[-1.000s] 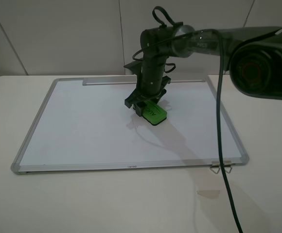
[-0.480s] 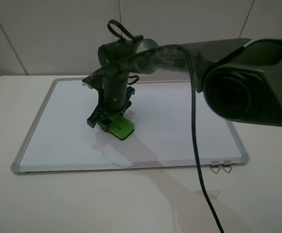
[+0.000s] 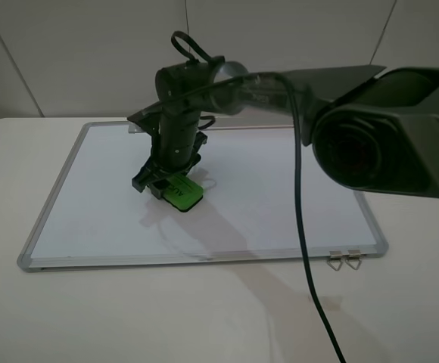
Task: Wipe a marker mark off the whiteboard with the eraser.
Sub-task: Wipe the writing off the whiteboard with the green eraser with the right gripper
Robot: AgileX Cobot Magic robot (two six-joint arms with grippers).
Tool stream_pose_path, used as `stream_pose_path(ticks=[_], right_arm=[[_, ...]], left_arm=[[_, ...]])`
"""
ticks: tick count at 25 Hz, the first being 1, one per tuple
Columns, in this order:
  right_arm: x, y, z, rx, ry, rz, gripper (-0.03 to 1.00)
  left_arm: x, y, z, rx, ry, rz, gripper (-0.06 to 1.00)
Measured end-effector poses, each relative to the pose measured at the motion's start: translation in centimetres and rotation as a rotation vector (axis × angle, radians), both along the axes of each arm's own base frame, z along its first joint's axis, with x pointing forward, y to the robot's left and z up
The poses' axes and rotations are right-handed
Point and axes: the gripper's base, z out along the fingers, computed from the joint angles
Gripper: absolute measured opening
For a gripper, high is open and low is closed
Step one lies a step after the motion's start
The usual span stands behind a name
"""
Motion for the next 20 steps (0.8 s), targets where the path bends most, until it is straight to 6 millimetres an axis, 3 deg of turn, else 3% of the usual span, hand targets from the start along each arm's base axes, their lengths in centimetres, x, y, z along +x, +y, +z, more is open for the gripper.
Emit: stream_pose_path(ticks=[8,10,16,20], right_arm=[[6.3,-7.8,-0.4,0.006,-0.05,-0.178,0.59],[6.8,-8.8,-0.4,0.003,-0.046,-0.2,0.59],[6.4,-8.0,-0.4,0.009,-0.039,-0.188,0.59],[4.1,-4.4,-0.4,0.016,-0.037,-0.11,0.59]], left_arm=[[0.0,0.0,0.0,0.0,0.0,0.0,0.68],[0.0,0.0,0.0,0.0,0.0,0.0,0.68],[0.0,0.0,0.0,0.0,0.0,0.0,0.68],[0.0,0.0,0.0,0.0,0.0,0.0,0.68]])
